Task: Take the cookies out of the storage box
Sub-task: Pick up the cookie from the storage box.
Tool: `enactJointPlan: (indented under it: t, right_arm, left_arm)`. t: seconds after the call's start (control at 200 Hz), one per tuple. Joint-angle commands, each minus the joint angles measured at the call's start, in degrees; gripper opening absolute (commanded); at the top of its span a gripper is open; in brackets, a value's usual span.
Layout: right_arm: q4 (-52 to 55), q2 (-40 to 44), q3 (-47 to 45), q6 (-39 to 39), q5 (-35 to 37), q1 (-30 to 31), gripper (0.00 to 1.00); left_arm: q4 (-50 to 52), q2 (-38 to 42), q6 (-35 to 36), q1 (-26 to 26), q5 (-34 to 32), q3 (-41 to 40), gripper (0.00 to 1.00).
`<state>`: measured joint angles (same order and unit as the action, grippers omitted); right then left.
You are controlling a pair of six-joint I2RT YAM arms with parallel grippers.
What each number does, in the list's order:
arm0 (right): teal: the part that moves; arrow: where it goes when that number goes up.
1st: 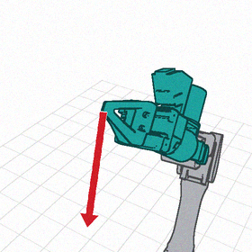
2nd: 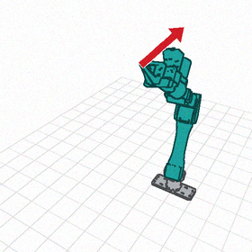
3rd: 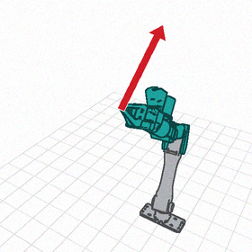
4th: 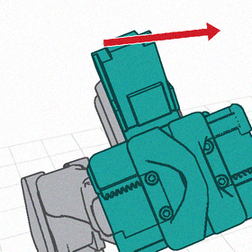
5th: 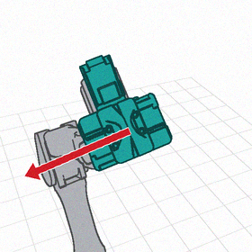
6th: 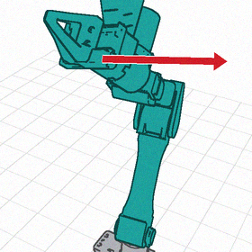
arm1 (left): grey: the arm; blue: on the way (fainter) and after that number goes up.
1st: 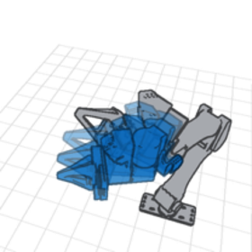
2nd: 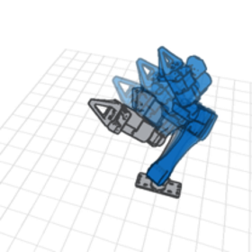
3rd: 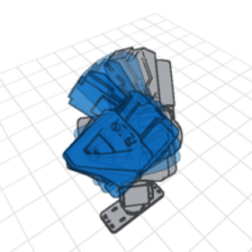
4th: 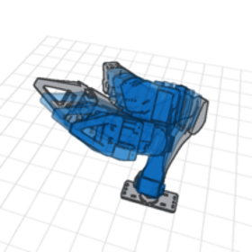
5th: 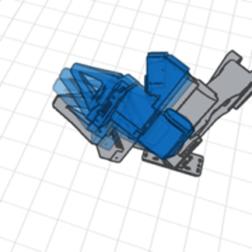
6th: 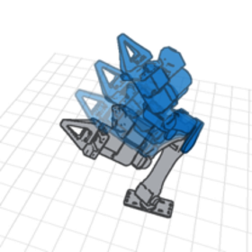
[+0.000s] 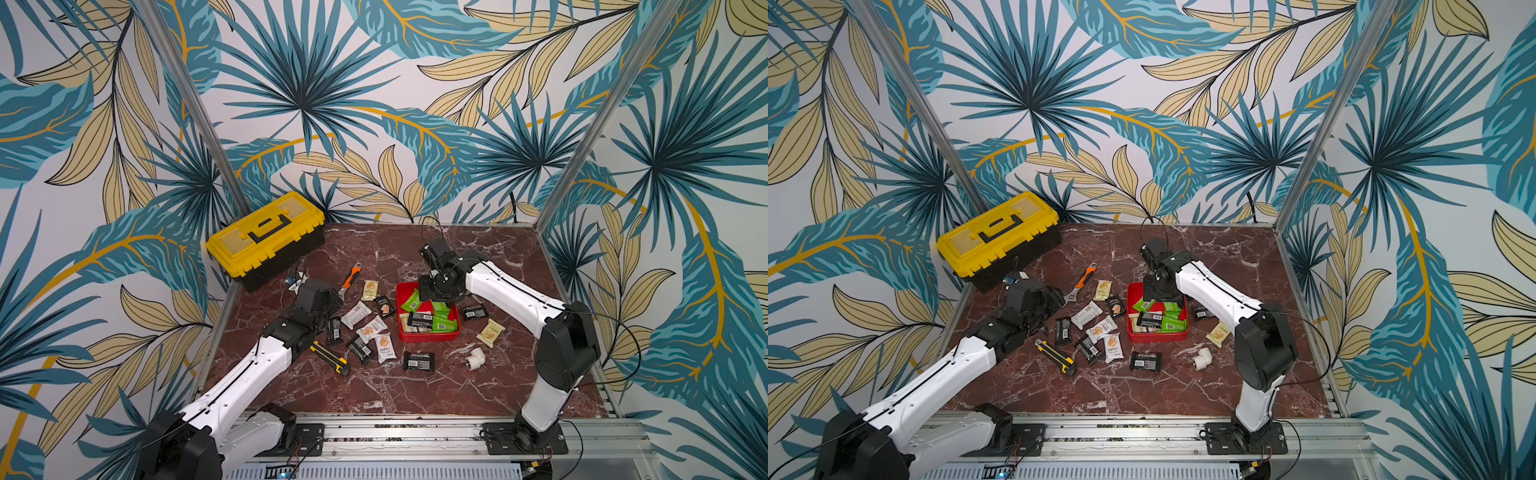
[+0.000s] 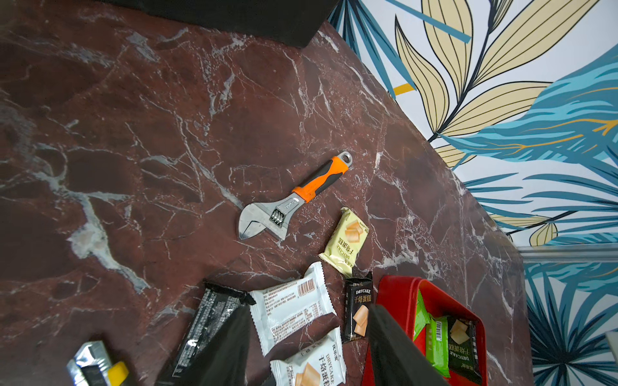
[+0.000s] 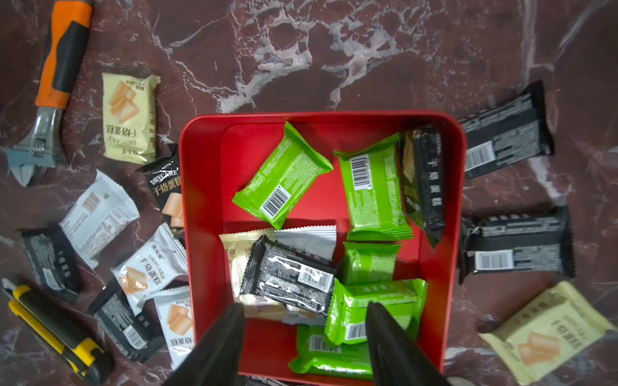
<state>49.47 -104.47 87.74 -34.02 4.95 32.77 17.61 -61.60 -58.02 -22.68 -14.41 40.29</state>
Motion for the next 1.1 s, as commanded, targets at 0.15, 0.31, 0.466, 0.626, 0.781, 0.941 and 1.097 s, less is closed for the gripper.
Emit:
enactJointPlan:
  t: [0.15,0.31,0.466,0.626,0.781,0.941,1.097]
  right_arm:
    - [-0.4,-6.3,4.2,-21.3,1.0,1.6,0.62]
    - [0.7,-10.5,7.4,-29.4,1.4,1.6,0.63]
    - [3.9,-13.6,10.3,-33.5,2.6,1.7,0.65]
    - [5.3,-16.6,13.3,-33.9,2.8,1.7,0.65]
    - [8.1,-19.9,16.7,-35.0,2.8,1.7,0.65]
    - [9.7,-22.2,19.3,-35.2,3.3,1.7,0.65]
    - [10.1,-23.8,21.0,-35.0,3.5,1.7,0.65]
  left_arm:
    - [0.1,1.6,-2.3,0.0,-1.8,-2.0,0.61]
    - [0.6,3.2,-3.0,0.2,-2.2,-2.8,0.61]
    - [0.6,4.6,-3.3,0.5,-3.6,-3.7,0.61]
    - [0.5,5.6,-2.6,0.9,-4.7,-4.0,0.61]
    - [0.9,5.8,-2.6,1.2,-4.7,-4.1,0.61]
    - [1.2,5.8,-2.5,1.4,-5.4,-3.9,0.61]
    - [1.0,5.7,-2.3,1.6,-5.7,-3.8,0.61]
